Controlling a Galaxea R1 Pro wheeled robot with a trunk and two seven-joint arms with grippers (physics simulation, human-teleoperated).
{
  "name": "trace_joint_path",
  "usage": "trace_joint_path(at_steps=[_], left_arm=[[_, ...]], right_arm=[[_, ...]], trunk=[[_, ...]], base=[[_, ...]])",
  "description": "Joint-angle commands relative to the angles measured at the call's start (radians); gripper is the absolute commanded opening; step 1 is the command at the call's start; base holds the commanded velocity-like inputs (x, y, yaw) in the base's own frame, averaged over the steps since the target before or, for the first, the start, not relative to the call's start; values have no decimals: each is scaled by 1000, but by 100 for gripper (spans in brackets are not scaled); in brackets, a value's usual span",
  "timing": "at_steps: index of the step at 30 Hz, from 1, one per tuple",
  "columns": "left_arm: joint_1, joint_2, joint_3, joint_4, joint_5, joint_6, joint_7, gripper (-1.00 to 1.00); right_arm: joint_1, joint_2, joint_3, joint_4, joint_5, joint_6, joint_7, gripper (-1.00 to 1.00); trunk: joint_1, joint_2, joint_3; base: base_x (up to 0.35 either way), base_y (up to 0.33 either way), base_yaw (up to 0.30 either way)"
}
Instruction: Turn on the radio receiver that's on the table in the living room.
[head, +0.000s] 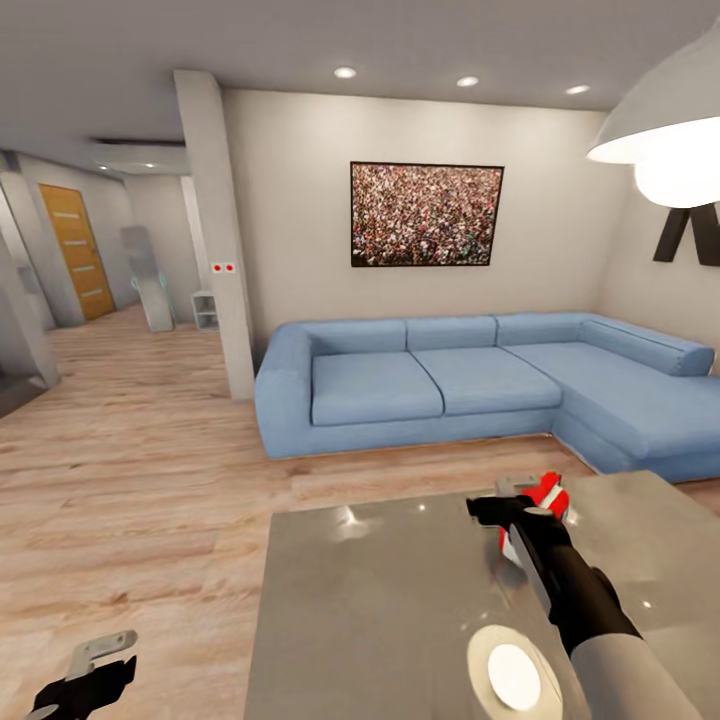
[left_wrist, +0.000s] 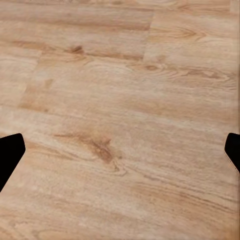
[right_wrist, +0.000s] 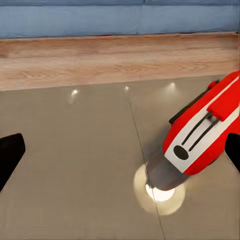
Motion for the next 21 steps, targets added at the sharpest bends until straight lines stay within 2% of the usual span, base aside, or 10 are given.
trace_joint_path(at_steps=[1, 3, 4, 5, 6, 8, 10, 14, 18, 21], left_arm=[[0, -1, 0, 0, 0, -1, 0, 100], [0, -2, 0, 0, 0, -5, 0, 100], [0, -3, 0, 0, 0, -15, 0, 100], [0, -5, 0, 2, 0, -31, 1, 100], [0, -6, 0, 2, 0, -37, 1, 100], [0, -6, 0, 3, 0, -42, 2, 100], [0, -6, 0, 5, 0, -44, 3, 100], [0, -8, 0, 6, 0, -46, 4, 100], [0, -8, 0, 6, 0, -47, 4, 100], [0, -8, 0, 6, 0, -47, 4, 100]], right_arm=[[0, 0, 0, -2, -1, 1, 0, 100], [-5, -4, -4, -13, -4, 9, -1, 100], [-11, -5, -31, -24, -5, 26, -1, 100], [-23, -6, -111, -32, -6, 62, -2, 100], [-30, -5, -153, -34, -6, 76, -2, 100], [-42, -5, -214, -36, -7, 90, -5, 100], [-48, -5, -247, -37, -8, 97, -36, 100], [-51, -2, -262, -37, -30, 95, -137, 100], [-51, -2, -263, -36, -105, 98, -180, 100], [-51, -2, -263, -36, -129, 98, -194, 100]], trunk=[[0, 0, 0], [0, 0, 0], [0, 0, 0], [0, 0, 0], [0, 0, 0], [0, 0, 0], [0, 0, 0], [0, 0, 0], [0, 0, 0], [0, 0, 0]], base=[[102, 0, 0], [43, 0, 0], [17, 0, 0], [7, 0, 0], [4, 0, 0], [2, 0, 0], [1, 0, 0], [0, 0, 0], [0, 0, 0], [0, 0, 0]])
